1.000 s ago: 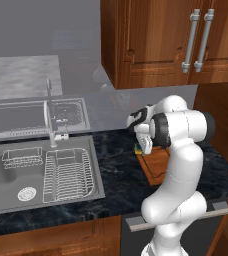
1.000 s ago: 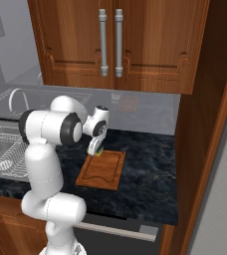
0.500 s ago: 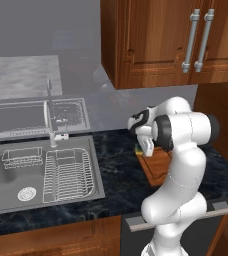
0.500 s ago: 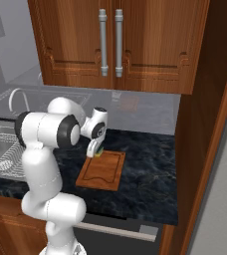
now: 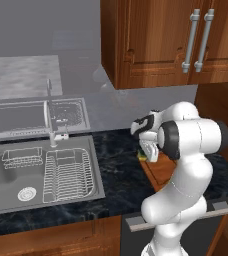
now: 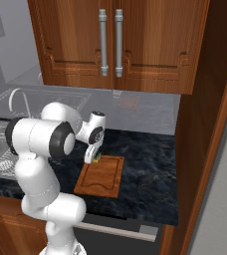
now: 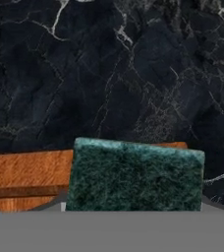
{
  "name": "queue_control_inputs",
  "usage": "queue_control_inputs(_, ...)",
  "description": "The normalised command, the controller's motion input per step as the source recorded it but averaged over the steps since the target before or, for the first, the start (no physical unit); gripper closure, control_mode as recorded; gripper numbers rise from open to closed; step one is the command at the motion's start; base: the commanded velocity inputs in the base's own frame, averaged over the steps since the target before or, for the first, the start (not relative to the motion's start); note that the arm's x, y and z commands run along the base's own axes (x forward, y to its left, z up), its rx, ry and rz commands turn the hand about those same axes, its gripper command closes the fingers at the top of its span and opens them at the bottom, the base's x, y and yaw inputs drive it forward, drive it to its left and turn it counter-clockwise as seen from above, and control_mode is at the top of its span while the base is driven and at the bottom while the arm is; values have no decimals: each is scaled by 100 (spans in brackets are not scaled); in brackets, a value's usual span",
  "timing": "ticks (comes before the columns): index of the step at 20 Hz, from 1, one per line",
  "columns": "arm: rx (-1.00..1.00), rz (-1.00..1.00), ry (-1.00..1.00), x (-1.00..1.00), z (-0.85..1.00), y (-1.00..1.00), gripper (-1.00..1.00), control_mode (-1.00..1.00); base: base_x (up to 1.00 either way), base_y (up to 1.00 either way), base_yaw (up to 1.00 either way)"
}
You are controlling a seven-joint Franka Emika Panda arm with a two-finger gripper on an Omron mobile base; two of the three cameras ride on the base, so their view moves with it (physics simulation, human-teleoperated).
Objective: Pick up the sponge from the counter and clean the cutting board by briefly scrubbing or pressing down on the cutting board. Once finished, release the sponge.
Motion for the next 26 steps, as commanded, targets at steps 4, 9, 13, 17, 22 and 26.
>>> queue_control_inputs(4,0,2,1,-68,-7,0,100,-100,0,0,0)
queue_control_inputs(9,0,2,0,-62,0,0,100,-100,0,0,0)
queue_control_inputs(13,-1,2,10,-51,0,0,100,-100,0,0,0)
queue_control_inputs(17,-9,0,21,-48,-3,0,100,-100,0,0,0)
queue_control_inputs(22,-8,0,11,-64,-24,0,100,-100,0,0,0)
queue_control_inputs(26,-1,0,0,-89,-39,0,100,-100,0,0,0)
